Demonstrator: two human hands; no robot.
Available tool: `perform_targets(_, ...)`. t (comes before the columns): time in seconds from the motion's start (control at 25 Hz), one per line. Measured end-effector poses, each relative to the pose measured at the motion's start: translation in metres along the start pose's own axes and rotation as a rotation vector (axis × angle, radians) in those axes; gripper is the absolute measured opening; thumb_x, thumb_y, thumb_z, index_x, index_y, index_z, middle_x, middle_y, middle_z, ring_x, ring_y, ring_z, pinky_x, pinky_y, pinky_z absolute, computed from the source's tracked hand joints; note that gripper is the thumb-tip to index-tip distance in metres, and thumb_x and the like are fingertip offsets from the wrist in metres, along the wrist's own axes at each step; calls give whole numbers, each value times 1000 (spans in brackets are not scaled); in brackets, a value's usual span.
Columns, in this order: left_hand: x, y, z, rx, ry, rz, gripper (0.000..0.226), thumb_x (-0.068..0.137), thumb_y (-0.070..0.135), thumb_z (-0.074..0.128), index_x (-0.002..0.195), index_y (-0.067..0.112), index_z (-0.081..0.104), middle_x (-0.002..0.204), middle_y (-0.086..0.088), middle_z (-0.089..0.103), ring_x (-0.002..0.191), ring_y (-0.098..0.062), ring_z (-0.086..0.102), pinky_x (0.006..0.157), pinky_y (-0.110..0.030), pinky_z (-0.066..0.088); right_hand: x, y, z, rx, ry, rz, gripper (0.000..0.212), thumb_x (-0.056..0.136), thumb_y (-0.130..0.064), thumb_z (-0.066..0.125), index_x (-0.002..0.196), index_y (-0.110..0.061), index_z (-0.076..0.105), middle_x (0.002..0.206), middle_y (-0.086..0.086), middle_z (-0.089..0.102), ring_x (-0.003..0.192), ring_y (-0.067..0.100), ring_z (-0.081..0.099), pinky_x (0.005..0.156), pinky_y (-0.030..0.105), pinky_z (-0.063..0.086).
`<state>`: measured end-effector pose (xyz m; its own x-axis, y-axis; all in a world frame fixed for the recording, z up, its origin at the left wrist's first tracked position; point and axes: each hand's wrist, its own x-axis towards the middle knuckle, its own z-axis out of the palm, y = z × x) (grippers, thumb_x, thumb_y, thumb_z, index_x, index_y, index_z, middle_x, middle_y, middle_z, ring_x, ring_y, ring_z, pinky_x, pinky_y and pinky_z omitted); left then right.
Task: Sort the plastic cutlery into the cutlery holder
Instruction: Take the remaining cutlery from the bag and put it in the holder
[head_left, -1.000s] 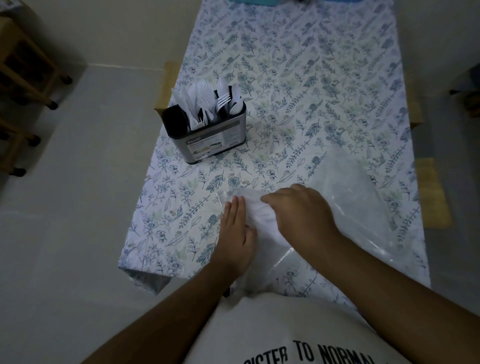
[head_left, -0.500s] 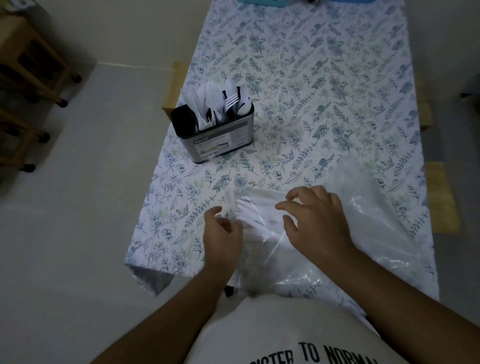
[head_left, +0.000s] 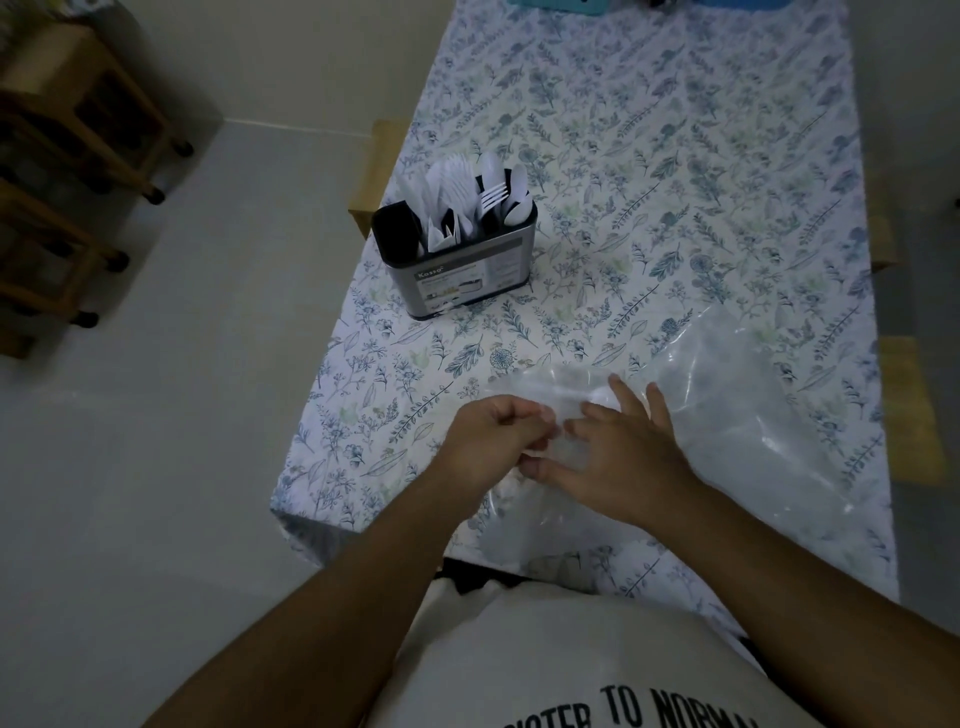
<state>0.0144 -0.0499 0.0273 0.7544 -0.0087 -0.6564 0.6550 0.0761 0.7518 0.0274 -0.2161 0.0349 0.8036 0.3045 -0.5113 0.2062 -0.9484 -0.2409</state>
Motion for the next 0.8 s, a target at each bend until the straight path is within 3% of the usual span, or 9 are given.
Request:
perform_targets(0.08,3,8,-2,110,-43,65,8,90,7,71,97,8,76,94,-5,79,80,-8,72,71,-17,54,2,1,3,-4,1,15,74,87,-78,33,139,-31,59,159,-6,42,157,23,-1,123,54,-12)
perform_targets(0.16,7,9,-12,329,-44,187,22,91,2,64,108,11,75,110,-2,76,96,-11,72,84,-22,54,3,6,5,37,16,29,55,97,-52,34,140,-28,58,158,-9,43,157,20,4,123,54,-9)
perform_targets(0.28,13,-7,-23,889,-78,530,47,89,4,60,135,12,61,143,-2,57,131,-15,52,112,-28,39,0,11,2,162,51,31,48,101,-33,37,143,-19,55,159,-8,41,155,14,8,124,50,-8)
perform_targets(0.36,19,-20,-19,1097,-155,683,55,87,15,66,140,8,53,150,-9,49,144,-21,38,122,-32,25,-2,14,1,215,47,14,49,101,-27,38,148,-16,48,160,-7,40,155,11,9,125,49,-9)
perform_targets(0.44,30,-30,-8,1250,-189,761,66,83,26,69,141,1,49,148,-16,49,146,-29,35,125,-41,20,-2,19,3,258,34,-1,56,98,-31,33,151,-16,43,161,-5,39,155,10,12,125,47,-8)
perform_targets(0.56,42,-24,10,1322,-182,766,58,80,24,64,128,-7,54,126,-21,62,129,-38,52,119,-49,29,0,26,6,397,76,37,73,85,-36,26,154,-16,40,162,-1,38,153,10,18,124,43,-7)
perform_targets(0.72,51,-23,24,1665,-176,533,85,88,54,56,150,1,31,154,-21,37,146,-38,31,122,-50,21,-2,29,6,556,156,50,64,90,-30,32,151,-17,44,161,-1,38,151,14,26,124,41,-7)
perform_targets(0.8,53,-24,29,1789,-129,497,88,85,60,57,150,7,32,152,-19,39,142,-36,34,119,-51,25,-3,28,8,608,197,60,51,100,-18,40,151,-18,43,162,-1,37,151,16,26,124,41,-8)
